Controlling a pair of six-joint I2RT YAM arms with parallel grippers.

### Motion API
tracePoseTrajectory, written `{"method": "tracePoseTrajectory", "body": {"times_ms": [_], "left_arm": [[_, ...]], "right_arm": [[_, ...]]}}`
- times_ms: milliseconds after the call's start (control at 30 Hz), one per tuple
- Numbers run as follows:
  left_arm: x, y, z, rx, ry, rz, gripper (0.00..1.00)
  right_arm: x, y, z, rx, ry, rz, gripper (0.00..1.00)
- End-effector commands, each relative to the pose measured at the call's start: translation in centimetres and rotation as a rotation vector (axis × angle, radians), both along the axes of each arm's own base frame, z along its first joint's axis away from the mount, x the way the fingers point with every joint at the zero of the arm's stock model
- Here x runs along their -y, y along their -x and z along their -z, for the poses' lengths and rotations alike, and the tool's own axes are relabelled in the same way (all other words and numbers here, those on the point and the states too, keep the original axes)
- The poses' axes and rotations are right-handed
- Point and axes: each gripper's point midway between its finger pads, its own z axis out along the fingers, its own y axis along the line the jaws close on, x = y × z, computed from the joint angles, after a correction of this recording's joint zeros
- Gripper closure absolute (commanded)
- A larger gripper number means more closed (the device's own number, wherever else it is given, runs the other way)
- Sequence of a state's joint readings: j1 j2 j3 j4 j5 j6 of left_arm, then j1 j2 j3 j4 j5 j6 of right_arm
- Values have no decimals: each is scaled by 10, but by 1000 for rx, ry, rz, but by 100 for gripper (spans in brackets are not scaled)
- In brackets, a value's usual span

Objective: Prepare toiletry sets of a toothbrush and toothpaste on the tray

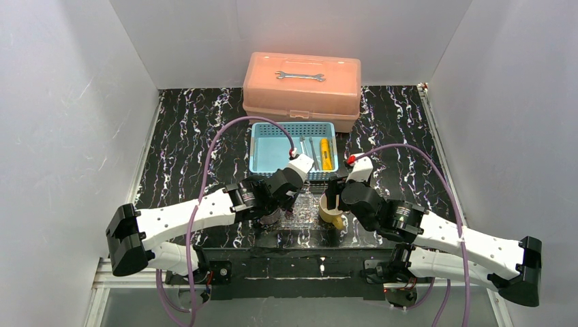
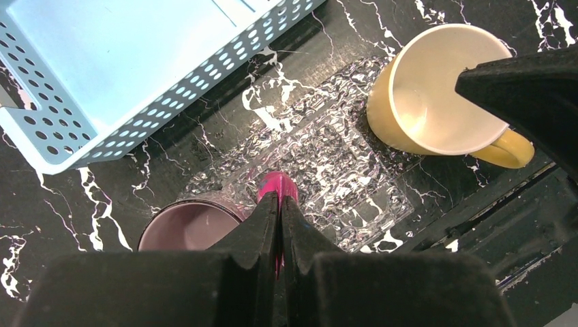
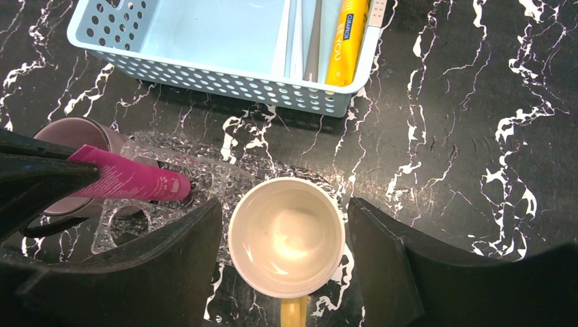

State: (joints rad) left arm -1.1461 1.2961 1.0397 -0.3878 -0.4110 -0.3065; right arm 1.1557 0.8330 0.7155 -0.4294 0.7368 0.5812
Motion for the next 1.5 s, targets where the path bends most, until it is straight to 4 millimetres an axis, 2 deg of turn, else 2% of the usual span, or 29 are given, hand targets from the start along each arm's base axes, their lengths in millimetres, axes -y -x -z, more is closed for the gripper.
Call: {"method": "tracePoseTrajectory", "body": {"times_ms": [0,467,767,933,1100,1233,1467], "left_arm": [[-1,-3,-9,15,50,-21,100],[-4,-4,1,3,43,-33,99],[-8,-3,1,3,52,-42,75],[-9,-2,-2,7,62,-41,63],[-9,-3,-19,28,83,-35,53],[-14,-4,-33,50,95,-38,40],[-25,-2,-55,75,117,-46,32]], "right_arm": [[-2,-4,-2,14,-38,23,24],[-2,-5,-4,19,-29,23,23],[-4,-8,-11,37,-11,18,21],[-6,-14,-22,68,17,23,20],[-10,-24,-37,107,67,29,18],[-16,-32,-42,107,112,26,16],[-29,-54,-50,92,143,15,15]]}}
